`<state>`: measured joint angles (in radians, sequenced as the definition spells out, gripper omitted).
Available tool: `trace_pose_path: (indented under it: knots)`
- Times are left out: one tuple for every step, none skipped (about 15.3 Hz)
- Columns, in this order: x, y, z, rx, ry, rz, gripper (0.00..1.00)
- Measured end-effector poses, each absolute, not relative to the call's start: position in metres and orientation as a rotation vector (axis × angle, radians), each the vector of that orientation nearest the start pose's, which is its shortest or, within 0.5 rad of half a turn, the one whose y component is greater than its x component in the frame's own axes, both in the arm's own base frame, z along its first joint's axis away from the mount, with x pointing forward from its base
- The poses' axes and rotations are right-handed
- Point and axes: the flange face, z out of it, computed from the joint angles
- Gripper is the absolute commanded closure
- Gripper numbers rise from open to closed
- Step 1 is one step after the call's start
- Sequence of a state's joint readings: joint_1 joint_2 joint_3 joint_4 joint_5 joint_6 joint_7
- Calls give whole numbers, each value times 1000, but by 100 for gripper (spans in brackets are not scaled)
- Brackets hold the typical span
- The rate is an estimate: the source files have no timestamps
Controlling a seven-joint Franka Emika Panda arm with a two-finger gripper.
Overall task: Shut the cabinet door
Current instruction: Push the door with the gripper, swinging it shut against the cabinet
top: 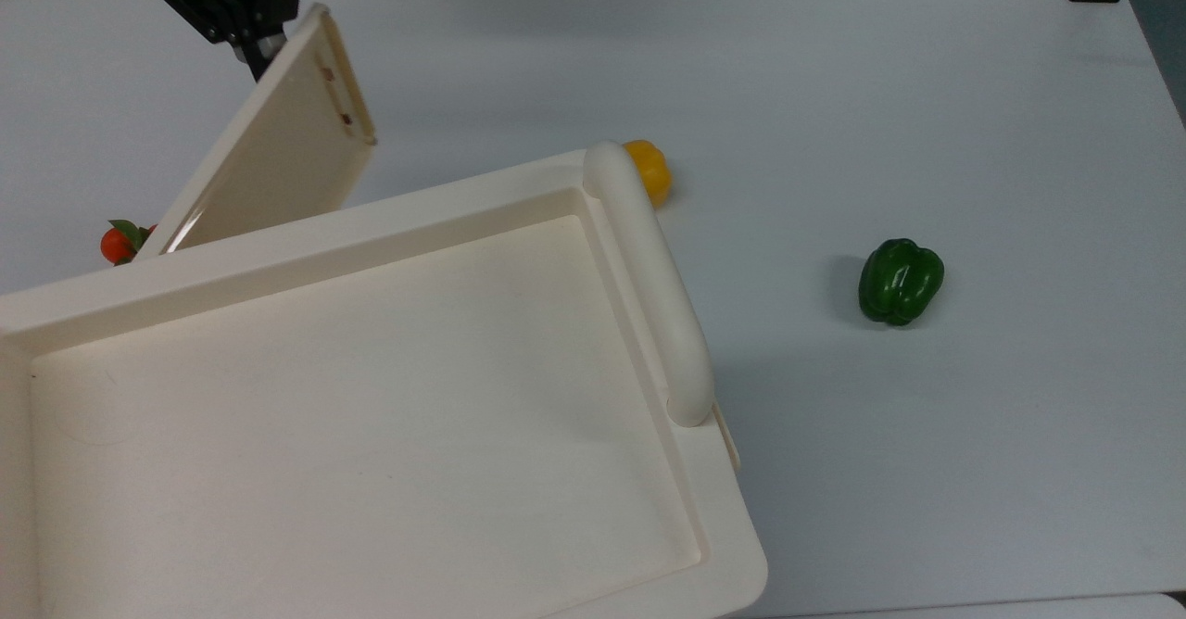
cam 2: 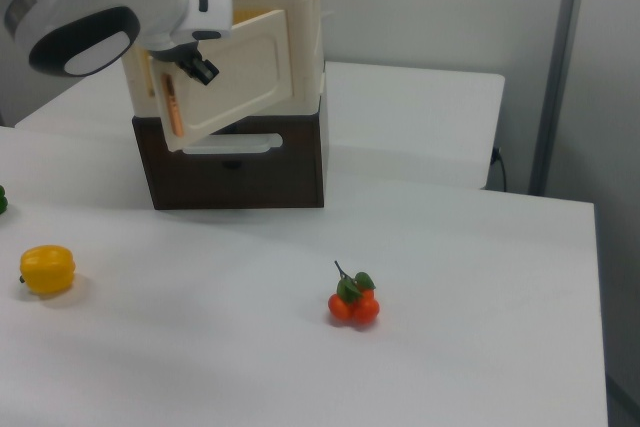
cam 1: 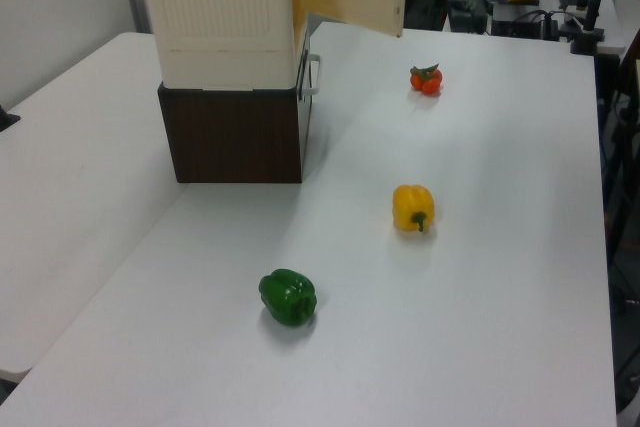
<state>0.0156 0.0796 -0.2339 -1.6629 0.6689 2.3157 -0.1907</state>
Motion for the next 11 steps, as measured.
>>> trace_pose_path:
  knots:
    - [624, -114, 619, -2497, 422, -907, 100]
    - [628, -109, 617, -2497, 418, -917, 100]
    - [631, -104, 613, -2499, 413, -916, 100]
    - [634, -99, 608, -2502, 406, -908, 100]
    - [638, -93, 605, -2502, 400, -913, 100]
    - [642, -87, 603, -2500, 396, -934, 100]
    - [646, -81, 601, -2496, 392, -957, 100]
    - [649, -75, 600, -2493, 388, -976, 100]
    - [653, -69, 599, -2489, 384, -998, 100]
    - [657, -64, 598, -2485, 379, -1022, 100]
    - [660, -58, 599, -2479, 374, -1044, 100]
